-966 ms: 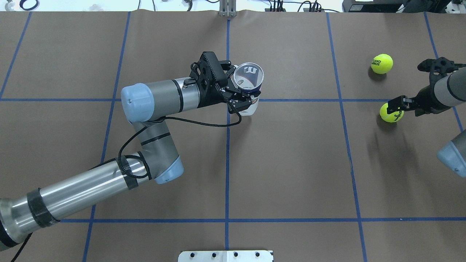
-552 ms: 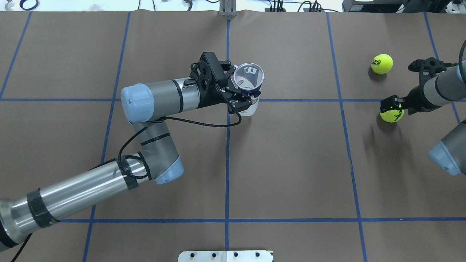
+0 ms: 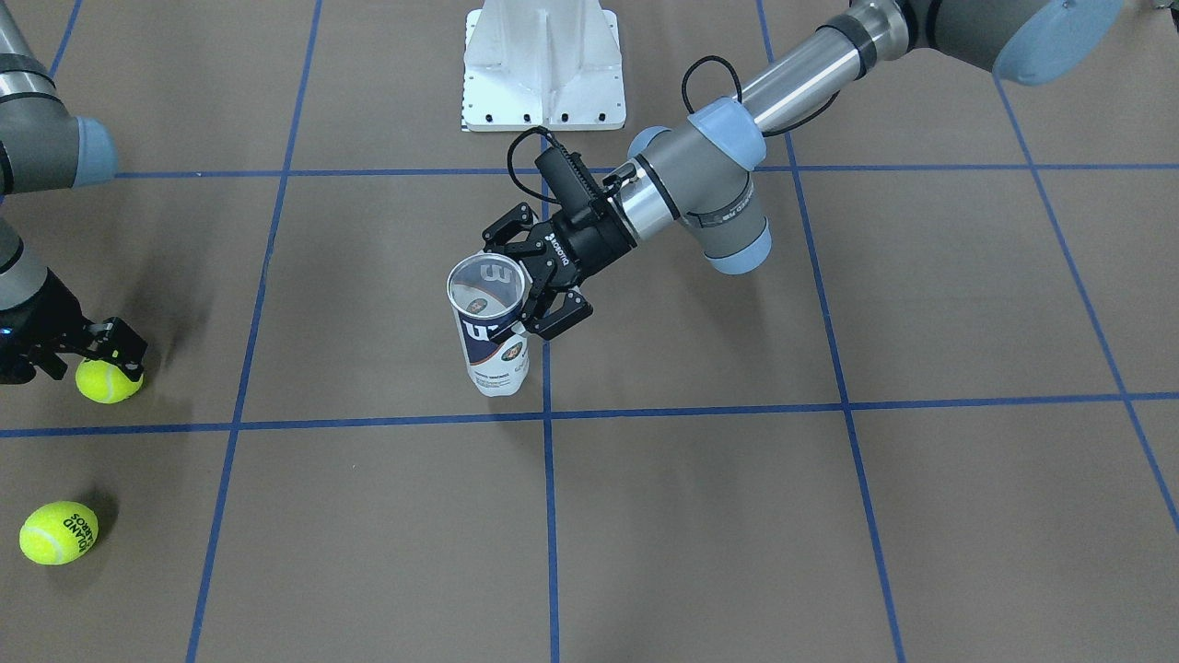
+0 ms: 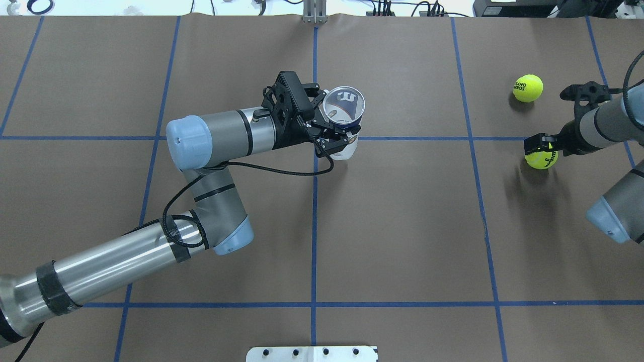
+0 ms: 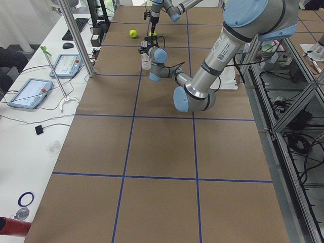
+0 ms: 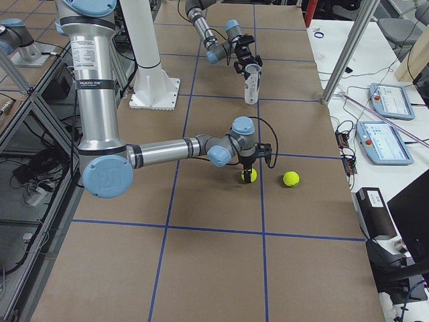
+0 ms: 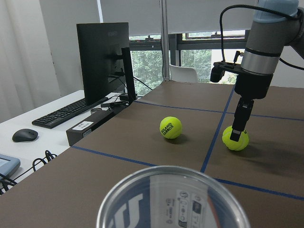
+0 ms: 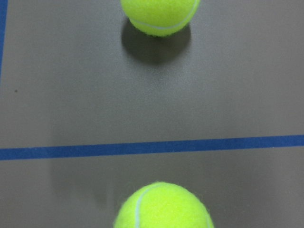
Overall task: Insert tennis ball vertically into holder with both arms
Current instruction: 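Reach the right gripper to the nearer tennis ball and grasp it, then carry the tennis ball with the right gripper over the can's opening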
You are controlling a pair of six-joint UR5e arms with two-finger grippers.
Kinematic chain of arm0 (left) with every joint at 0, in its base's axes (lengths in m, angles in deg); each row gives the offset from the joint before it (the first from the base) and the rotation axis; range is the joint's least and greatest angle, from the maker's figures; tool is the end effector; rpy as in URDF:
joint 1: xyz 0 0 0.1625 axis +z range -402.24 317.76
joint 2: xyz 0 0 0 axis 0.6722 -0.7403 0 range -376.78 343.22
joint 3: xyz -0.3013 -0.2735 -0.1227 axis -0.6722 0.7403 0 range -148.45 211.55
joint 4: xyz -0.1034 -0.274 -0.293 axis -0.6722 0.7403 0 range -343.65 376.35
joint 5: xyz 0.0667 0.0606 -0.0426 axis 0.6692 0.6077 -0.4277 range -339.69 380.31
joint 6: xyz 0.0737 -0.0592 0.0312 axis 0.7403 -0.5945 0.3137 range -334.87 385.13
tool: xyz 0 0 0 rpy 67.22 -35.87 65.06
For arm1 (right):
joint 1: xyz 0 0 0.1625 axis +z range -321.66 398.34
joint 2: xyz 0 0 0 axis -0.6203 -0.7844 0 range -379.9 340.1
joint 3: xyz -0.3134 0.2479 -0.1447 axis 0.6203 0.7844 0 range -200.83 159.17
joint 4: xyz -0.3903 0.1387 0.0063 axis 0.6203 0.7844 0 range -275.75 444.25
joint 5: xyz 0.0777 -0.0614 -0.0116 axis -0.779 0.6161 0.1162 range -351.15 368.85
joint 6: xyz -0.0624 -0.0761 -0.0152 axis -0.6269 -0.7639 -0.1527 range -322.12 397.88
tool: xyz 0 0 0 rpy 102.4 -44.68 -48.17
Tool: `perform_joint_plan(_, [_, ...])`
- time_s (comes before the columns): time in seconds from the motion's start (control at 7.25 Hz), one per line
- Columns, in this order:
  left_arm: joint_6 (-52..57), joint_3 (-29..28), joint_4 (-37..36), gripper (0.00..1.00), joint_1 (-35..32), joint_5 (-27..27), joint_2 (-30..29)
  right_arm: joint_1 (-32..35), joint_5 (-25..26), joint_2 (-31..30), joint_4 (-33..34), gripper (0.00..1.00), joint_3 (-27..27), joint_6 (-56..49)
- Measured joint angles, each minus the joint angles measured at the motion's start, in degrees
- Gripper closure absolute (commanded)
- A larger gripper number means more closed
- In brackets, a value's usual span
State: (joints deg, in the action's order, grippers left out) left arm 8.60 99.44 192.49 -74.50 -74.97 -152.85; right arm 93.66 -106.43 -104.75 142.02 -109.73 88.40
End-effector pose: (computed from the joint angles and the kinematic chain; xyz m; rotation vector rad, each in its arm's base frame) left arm 0.5455 -0.4911 0.1704 1.5253 1.2342 0.5671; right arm -0.2458 -0.5147 0.5716 0.1700 -0.7353 0.1235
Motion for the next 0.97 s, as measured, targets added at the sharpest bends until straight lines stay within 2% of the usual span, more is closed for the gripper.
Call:
perform_joint_plan(0.14, [0.0,0.06,0.0,0.19,-0.01,0.03,0.0,-0.07,-0.01,0.82,-0.59,0.89,1.3,-0.06])
perform_joint_plan(0.28, [-0.01,0.23,-0.05,0.19,-0.05,0.07,-0.03,-0.08,-0.12,1.17,-0.8,1.0,1.59,-0.12])
perform_joint_plan(0.69, [-0.06,0.53,-0.22,0.2,-0.07,0.12,-0.02,0.38,-2.88,1.42,1.05,1.0,-2.69,0.48])
perform_joint_plan(0.83, [-0.02,0.53,-0.29,0.19,-0.06,0.15,0.1,0.78,-4.8,2.29,4.62,1.0,-5.87,1.46])
perform_joint_plan(0.97, [0.11,0.55,-0.33,0.19,-0.06,0.13,0.33,1.19,-6.55,5.06,11.08,1.0,-9.91,3.62])
